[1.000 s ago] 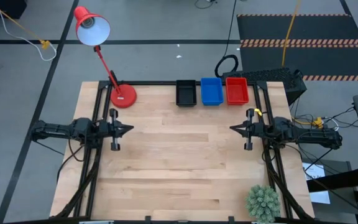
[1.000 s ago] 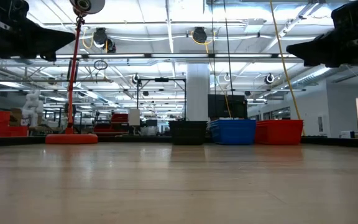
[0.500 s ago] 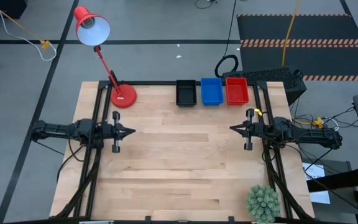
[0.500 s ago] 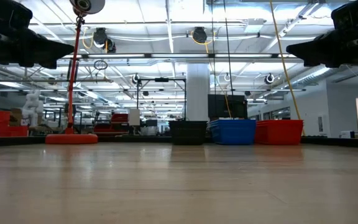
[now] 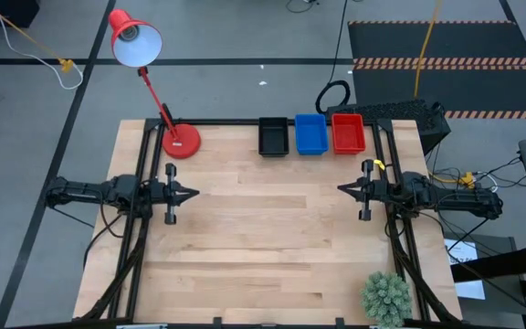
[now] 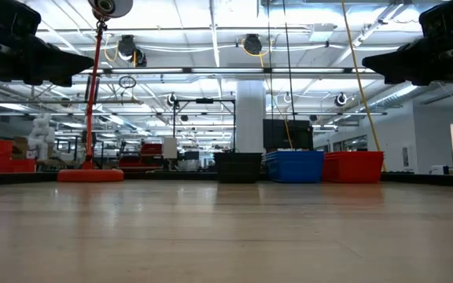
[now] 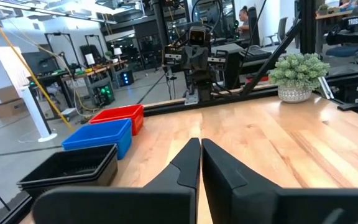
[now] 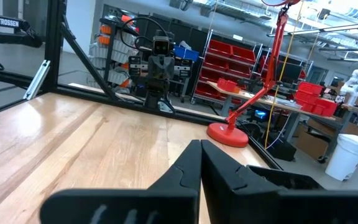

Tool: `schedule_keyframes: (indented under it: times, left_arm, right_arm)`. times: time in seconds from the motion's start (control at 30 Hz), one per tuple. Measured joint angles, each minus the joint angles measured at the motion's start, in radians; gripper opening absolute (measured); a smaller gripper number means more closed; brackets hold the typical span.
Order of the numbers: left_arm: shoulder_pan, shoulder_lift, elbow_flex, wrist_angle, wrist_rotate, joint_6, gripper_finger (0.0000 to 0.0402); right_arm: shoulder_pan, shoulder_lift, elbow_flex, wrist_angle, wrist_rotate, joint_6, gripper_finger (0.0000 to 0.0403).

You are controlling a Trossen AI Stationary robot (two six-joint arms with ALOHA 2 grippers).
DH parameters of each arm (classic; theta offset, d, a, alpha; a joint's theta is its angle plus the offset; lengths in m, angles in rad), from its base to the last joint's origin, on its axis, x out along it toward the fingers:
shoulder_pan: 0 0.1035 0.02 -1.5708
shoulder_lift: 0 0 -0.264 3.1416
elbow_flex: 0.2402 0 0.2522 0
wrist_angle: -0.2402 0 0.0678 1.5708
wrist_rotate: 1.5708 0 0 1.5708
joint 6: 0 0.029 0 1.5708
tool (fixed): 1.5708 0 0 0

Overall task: Stack baskets by color
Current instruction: Return to Home Position

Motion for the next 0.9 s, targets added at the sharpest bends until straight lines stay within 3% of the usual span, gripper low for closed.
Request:
schedule_keyframes:
  times: [0.43, 0.9]
  left_arm:
    - [0.000, 0.000, 0.000, 0.000, -0.001, -0.002, 0.0003]
    - [0.000, 0.000, 0.000, 0.000, -0.001, -0.002, 0.0030]
  right_arm:
    - [0.000, 0.000, 0.000, 0.000, 0.000, 0.000, 0.0000]
    - [0.000, 0.000, 0.000, 0.000, 0.000, 0.000, 0.0000]
